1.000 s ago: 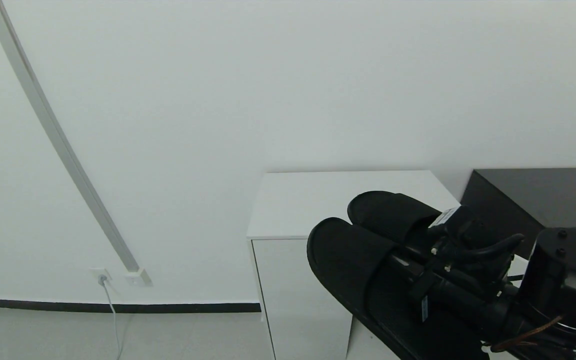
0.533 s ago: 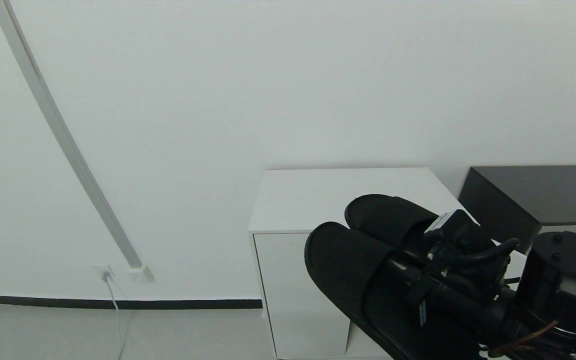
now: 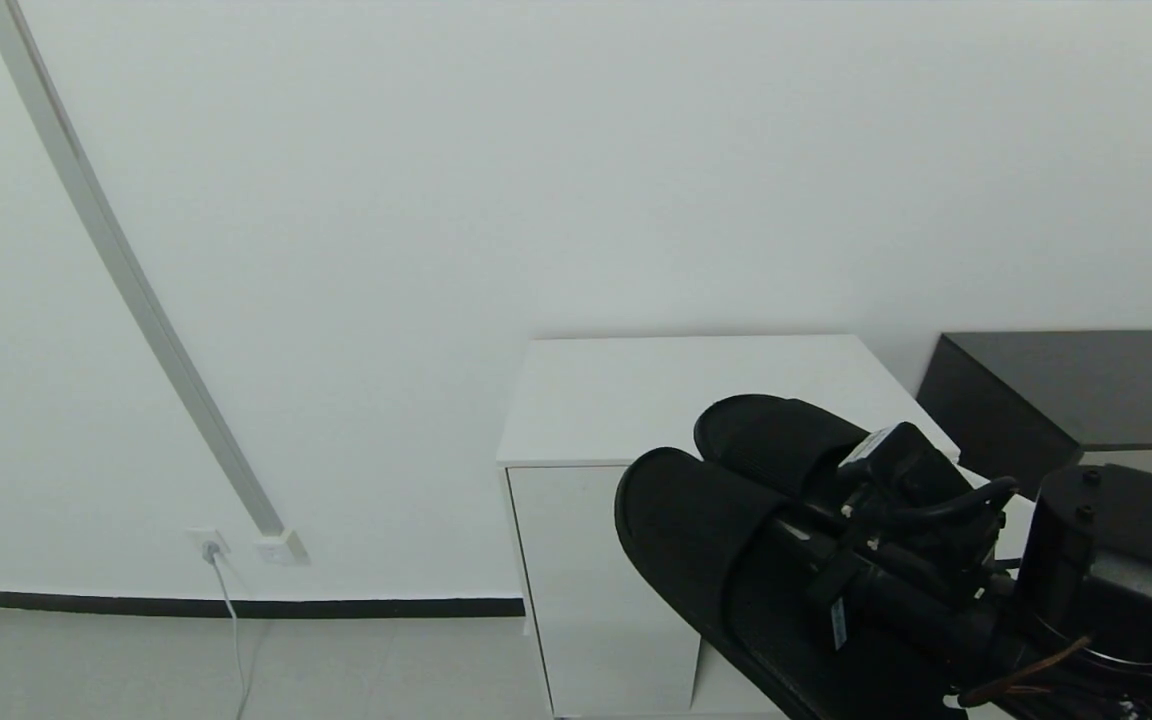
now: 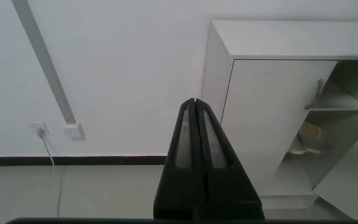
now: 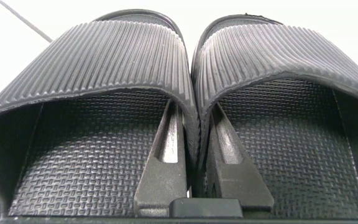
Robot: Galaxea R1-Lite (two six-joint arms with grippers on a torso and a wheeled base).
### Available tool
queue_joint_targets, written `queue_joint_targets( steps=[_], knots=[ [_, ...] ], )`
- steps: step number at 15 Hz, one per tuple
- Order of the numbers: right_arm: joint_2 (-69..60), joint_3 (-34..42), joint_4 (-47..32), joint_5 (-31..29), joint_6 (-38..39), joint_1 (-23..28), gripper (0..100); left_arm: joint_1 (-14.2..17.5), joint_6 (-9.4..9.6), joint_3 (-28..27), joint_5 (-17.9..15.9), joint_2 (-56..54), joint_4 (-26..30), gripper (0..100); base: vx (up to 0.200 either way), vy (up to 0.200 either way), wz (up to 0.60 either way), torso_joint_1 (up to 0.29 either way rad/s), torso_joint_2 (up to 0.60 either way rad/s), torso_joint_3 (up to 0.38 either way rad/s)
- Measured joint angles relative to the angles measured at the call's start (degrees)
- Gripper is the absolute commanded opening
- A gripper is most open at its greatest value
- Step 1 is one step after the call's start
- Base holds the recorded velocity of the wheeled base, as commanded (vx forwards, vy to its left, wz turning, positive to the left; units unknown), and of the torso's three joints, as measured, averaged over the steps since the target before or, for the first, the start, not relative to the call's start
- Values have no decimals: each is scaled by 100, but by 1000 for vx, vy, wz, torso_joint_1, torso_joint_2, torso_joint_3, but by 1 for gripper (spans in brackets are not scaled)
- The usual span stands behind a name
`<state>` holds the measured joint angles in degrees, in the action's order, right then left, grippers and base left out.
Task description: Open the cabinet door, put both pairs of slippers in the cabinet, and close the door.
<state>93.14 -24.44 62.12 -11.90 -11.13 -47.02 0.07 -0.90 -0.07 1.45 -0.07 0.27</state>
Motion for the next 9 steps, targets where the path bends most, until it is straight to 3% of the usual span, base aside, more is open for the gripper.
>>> queue_joint_targets(
  steps=[9],
  knots=[
    [28,30,4,2,7,2,0,-2,4,0,2,0,-2,0,0,-200,0,2,1,0]
  ],
)
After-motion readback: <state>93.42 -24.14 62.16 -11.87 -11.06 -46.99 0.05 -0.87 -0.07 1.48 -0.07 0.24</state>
